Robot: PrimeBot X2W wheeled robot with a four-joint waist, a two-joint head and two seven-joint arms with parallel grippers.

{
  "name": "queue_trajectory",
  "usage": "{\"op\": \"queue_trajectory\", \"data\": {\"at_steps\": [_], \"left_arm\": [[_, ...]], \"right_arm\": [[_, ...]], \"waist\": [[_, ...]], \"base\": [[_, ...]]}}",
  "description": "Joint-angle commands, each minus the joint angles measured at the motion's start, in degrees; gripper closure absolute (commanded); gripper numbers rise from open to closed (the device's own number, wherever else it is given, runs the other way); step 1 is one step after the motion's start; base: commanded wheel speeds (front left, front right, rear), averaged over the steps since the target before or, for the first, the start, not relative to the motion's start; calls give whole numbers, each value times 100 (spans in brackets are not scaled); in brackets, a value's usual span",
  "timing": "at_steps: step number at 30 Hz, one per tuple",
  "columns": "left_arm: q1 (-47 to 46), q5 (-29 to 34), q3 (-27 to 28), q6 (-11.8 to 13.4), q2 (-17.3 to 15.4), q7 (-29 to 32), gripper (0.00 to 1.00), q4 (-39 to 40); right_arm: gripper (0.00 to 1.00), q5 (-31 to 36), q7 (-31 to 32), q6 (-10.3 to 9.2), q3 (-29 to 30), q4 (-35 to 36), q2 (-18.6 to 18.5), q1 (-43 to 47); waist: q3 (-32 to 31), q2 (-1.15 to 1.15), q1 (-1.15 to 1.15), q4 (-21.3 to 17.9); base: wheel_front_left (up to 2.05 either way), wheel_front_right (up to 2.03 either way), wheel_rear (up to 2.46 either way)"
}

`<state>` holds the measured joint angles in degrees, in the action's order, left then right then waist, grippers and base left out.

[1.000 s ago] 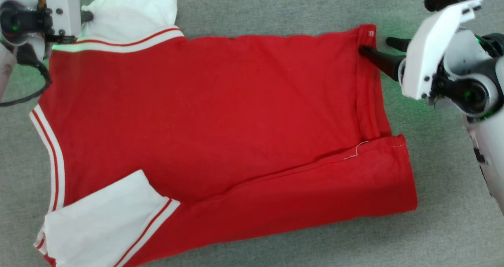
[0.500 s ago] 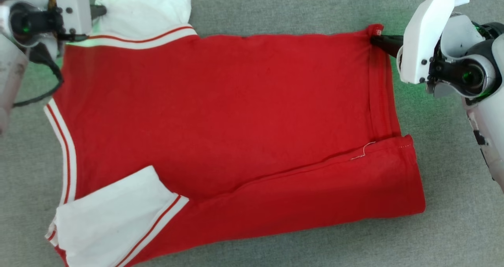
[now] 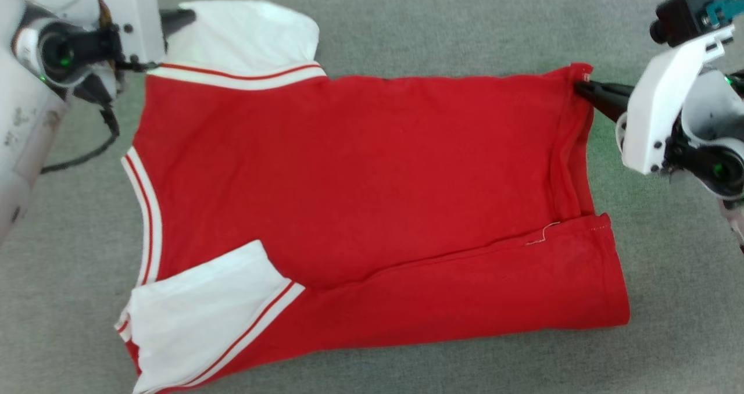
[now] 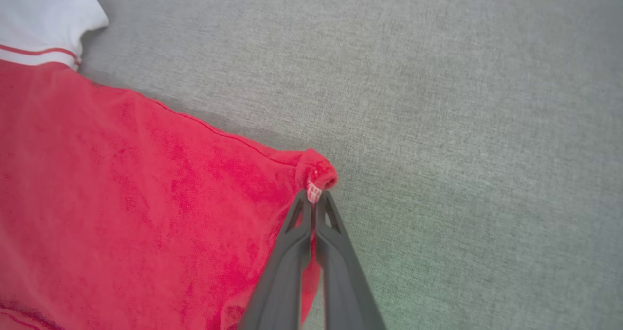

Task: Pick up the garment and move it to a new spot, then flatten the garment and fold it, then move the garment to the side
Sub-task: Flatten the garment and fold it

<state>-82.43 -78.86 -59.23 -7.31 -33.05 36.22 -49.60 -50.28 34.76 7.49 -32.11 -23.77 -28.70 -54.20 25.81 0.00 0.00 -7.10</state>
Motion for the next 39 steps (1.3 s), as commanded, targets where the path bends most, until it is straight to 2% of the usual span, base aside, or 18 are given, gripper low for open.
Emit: {"op": "queue_trajectory", "data": {"at_steps": [1, 10, 13, 16, 20, 22, 26, 29, 33, 34, 37, 39], "left_arm": [[94, -51, 8, -20, -43, -14, 100, 81], [822, -244, -34, -15, -685, -79, 100, 1310], [1208, -372, -45, 124, -954, -89, 100, 1828], [1659, -506, -66, 407, -1313, -100, 100, 2453], [2313, -714, -99, 926, -1833, -151, 100, 3426], [2610, -770, -144, 1208, -2136, -194, 100, 3880], [3195, -956, -238, 1682, -2528, -317, 100, 4556], [3537, -1074, -304, 1903, -2709, -419, 100, 4894], [3834, -1108, -442, 2048, -2664, -498, 100, 5041], [3865, -1058, -477, 2052, -2643, -521, 98, 5041], [3958, -1055, -540, 2061, -2496, -568, 82, 4933], [3976, -1030, -568, 2048, -2431, -584, 56, 4823]], "right_arm": [[100, -57, -55, -1, -41, 66, -52, 97], [100, -261, -350, -1, -177, 859, -791, 923], [100, -311, -391, -1, -83, 1090, -1018, 1319], [100, -352, -416, -2, 62, 1259, -1211, 1743], [100, -360, -388, -2, 339, 1424, -1381, 2311], [100, -304, -350, -2, 441, 1493, -1408, 2560], [100, -187, -273, -3, 658, 1537, -1318, 2950], [100, -107, -196, -3, 793, 1578, -1193, 3155], [100, 29, -43, -3, 926, 1633, -1030, 3399], [100, 67, -2, -3, 958, 1650, -981, 3433], [100, 125, 136, -3, 1037, 1693, -842, 3554], [100, 191, 229, -3, 1078, 1747, -791, 3592]], "waist": [[-195, 0, 0, 135], [-745, 0, 0, 345], [-920, 0, 0, 421], [-1076, 0, 0, 485], [-1191, 0, 0, 573], [-1223, 0, 0, 599], [-1282, 0, 0, 641], [-1319, 0, 0, 673], [-1363, 0, 0, 724], [-1370, 0, 0, 728], [-1388, 0, 0, 741], [-1407, 0, 0, 740]], "base": [[0, 0, 0], [0, 0, 0], [0, 0, 0], [0, 0, 0], [0, 0, 0], [0, 0, 0], [0, 0, 0], [0, 0, 0], [0, 0, 0], [0, 0, 0], [0, 0, 0], [0, 0, 0]]}}
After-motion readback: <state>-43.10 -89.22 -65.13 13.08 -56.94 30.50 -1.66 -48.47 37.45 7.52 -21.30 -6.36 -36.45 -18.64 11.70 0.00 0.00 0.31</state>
